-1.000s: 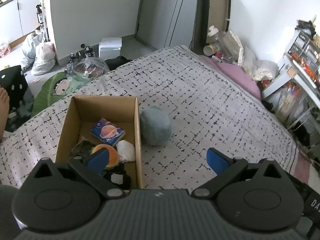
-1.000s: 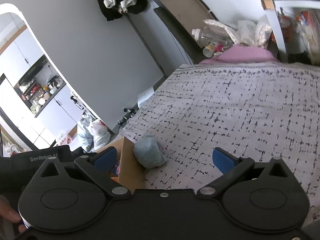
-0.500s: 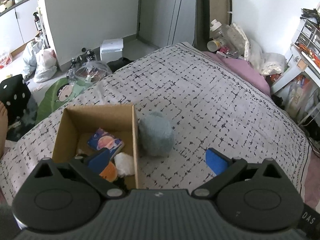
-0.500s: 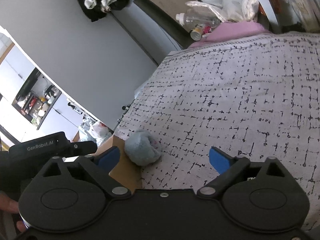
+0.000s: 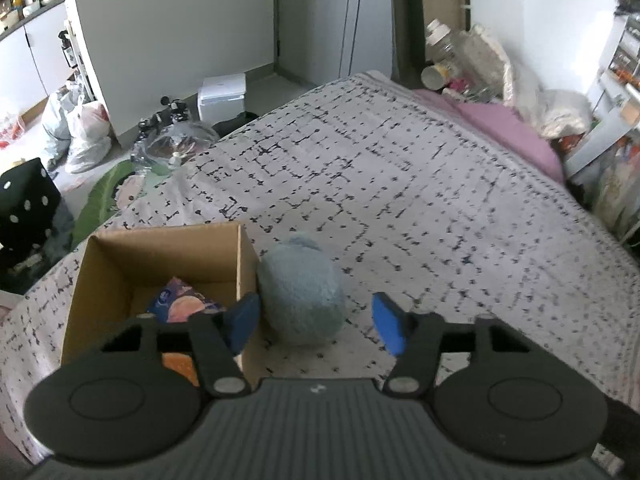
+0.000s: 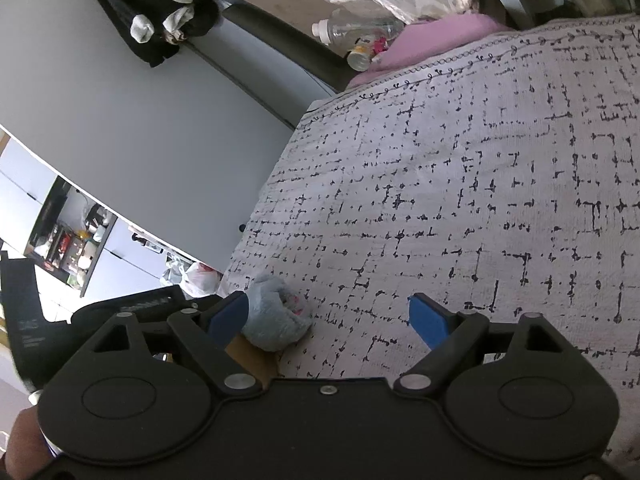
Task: Organize soft objects
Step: 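Move left tool to the grey fluffy plush beside the box, then close left tool on the grey fluffy plush, then lift the grey fluffy plush with left tool toward the box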
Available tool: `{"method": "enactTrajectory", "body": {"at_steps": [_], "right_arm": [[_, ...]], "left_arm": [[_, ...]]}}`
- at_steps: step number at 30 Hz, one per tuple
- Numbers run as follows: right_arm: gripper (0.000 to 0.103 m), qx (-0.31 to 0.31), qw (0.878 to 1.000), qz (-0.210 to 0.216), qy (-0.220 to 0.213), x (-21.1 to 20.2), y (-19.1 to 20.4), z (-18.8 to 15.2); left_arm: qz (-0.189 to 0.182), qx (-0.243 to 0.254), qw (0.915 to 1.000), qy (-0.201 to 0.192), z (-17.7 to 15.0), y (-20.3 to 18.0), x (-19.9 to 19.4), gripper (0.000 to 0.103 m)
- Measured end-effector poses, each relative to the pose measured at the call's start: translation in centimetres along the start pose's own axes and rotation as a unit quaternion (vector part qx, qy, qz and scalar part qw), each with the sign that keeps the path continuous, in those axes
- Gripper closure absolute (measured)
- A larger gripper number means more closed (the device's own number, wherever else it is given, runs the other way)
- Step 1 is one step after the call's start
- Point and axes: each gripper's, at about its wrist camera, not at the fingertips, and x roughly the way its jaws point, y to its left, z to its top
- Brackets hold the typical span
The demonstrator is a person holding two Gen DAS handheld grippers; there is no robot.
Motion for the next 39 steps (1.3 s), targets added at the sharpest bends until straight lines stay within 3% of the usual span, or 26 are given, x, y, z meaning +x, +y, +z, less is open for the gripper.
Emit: {"method": "enactTrajectory", "body": {"at_steps": [8, 13, 27, 39], "right_arm": [[0.016, 0.013, 1.000, 0.007, 0.016, 1.2, -1.0, 0.5], [0.016, 0.022, 0.999, 0.013, 0.025, 1.8, -1.6, 0.6], [0.016, 0.043, 0.998, 0.022, 0.040, 2.5, -2.9, 0.9], [0.016, 0.047, 0.997, 0.019, 0.052, 3.0, -3.1, 1.0]], "left_arm": [[0.039, 0.013, 0.9991, 0.009, 1.3, -0.6, 2.2, 0.057], [0.051, 0.019, 0.9983, 0.021, 1.9, -1.2, 3.6, 0.076], [0.082, 0.033, 0.9950, 0.047, 1.9, -2.4, 7.0, 0.079], [0.059, 0.036, 0.9962, 0.053, 2.1, -4.0, 7.7, 0.075]]}}
